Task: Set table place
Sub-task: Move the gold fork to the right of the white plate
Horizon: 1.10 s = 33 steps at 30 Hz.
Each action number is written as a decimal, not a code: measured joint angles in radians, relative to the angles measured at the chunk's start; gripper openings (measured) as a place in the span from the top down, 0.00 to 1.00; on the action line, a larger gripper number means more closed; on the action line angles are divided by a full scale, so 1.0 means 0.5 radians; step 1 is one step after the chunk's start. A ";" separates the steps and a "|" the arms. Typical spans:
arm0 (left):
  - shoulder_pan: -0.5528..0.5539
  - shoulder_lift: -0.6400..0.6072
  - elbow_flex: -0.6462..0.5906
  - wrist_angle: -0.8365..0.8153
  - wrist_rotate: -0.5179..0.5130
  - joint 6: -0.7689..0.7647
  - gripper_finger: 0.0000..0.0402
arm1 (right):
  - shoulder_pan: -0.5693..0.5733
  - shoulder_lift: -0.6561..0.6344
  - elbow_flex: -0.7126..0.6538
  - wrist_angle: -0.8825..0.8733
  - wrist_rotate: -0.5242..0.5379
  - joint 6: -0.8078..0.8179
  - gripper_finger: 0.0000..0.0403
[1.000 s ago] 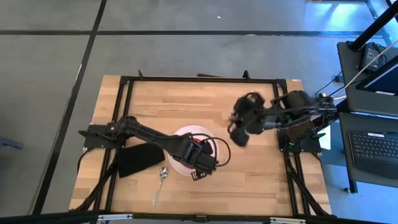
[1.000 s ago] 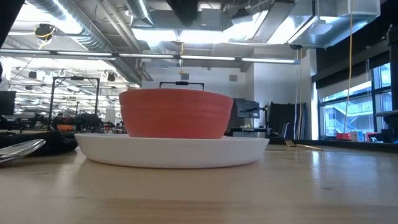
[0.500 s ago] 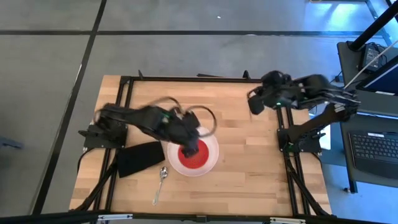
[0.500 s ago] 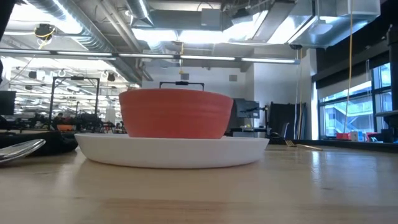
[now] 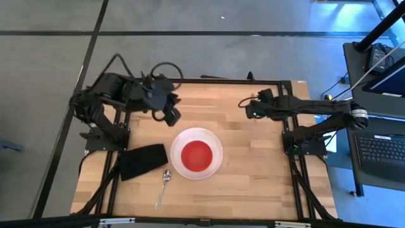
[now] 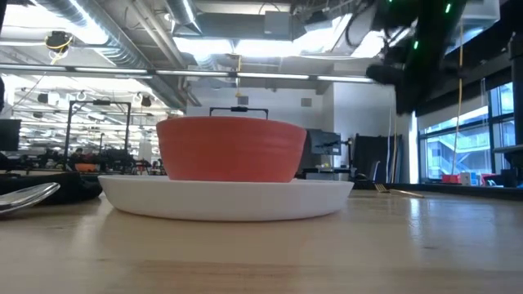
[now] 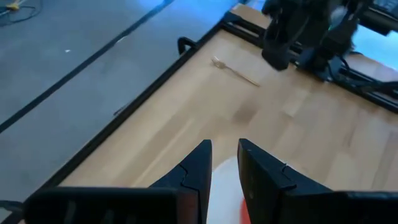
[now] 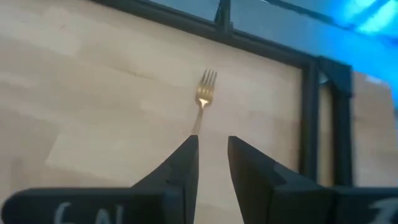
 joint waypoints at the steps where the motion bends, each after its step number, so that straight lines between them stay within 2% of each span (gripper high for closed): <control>1: 0.022 -0.008 0.000 0.000 0.004 0.014 0.82 | -0.056 -0.001 -0.076 0.141 -0.001 -0.048 0.78; 4: 0.088 -0.025 0.000 -0.003 0.008 0.022 0.82 | -0.226 0.001 -0.267 0.450 -0.014 -0.144 0.78; 8: 0.156 -0.025 -0.001 -0.008 0.045 0.072 0.82 | -0.379 0.000 -0.454 0.626 -0.145 -0.039 0.78; 12: 0.206 -0.025 -0.002 -0.007 0.113 0.122 0.82 | -0.457 0.000 -0.624 0.759 -0.169 0.079 0.78; 19: 0.307 -0.025 -0.002 -0.006 0.121 0.133 0.82 | -0.515 0.000 -0.864 1.306 -0.331 0.062 0.78; 33: 0.358 -0.025 -0.002 -0.005 0.172 0.165 0.82 | -0.541 0.003 -0.927 1.439 -0.327 0.018 0.78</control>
